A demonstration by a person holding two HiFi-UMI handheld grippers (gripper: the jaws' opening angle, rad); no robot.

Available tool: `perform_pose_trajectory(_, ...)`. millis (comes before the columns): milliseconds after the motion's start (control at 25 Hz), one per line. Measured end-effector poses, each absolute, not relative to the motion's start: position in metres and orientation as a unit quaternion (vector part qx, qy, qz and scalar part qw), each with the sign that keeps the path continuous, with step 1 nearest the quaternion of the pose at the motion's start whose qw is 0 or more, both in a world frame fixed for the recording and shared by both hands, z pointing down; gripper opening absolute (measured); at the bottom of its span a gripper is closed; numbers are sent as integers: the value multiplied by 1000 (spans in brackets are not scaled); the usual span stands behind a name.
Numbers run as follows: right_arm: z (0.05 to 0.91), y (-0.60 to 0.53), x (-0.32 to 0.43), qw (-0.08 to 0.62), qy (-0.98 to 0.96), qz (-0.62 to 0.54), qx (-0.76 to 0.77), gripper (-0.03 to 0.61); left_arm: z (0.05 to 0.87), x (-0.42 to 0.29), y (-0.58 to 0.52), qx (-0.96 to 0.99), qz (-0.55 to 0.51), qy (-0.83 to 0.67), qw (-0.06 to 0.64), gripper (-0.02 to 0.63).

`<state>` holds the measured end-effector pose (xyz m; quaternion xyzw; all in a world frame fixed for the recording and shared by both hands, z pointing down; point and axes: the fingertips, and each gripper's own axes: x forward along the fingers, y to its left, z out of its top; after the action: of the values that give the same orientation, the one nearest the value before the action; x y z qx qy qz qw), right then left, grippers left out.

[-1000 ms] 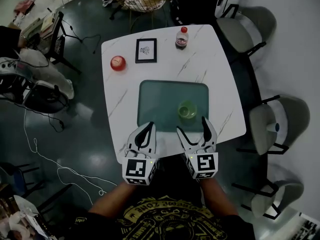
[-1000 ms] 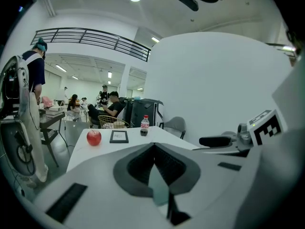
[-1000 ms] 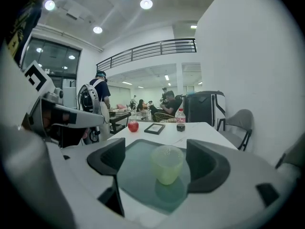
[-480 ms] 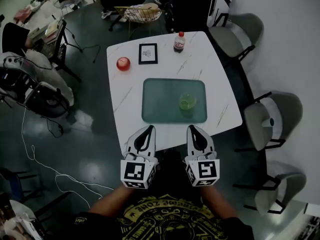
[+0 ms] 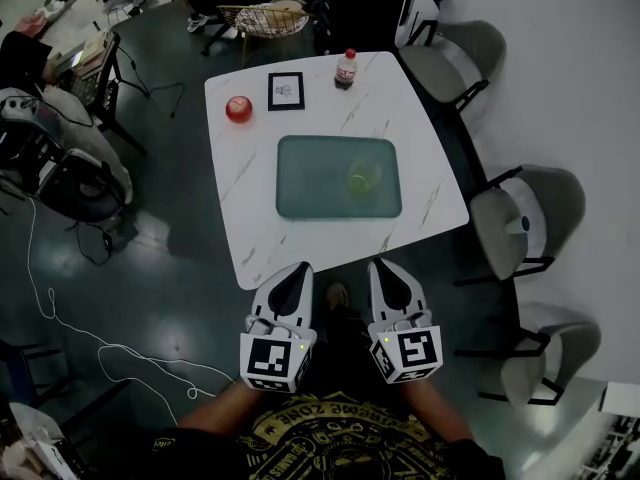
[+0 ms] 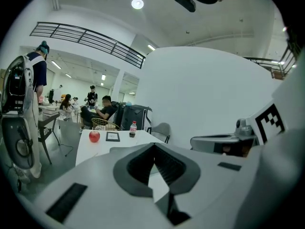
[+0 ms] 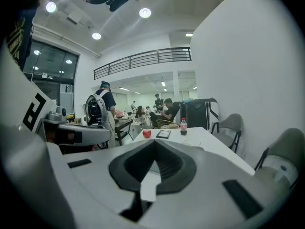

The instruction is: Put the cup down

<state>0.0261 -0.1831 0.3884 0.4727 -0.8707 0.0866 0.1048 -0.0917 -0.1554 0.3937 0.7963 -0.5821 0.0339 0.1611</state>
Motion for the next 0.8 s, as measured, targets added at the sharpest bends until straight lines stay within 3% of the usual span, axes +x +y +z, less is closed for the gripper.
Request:
perform_pose_trajectory(480,375,-137,68,101,-881,74,456,6,379,-45,-112,798,31,-584,148,9)
perform_pose_trajectory(800,357,-102,146,106,-896,43,429,6,357,39,-70,779,11,-613,131,9)
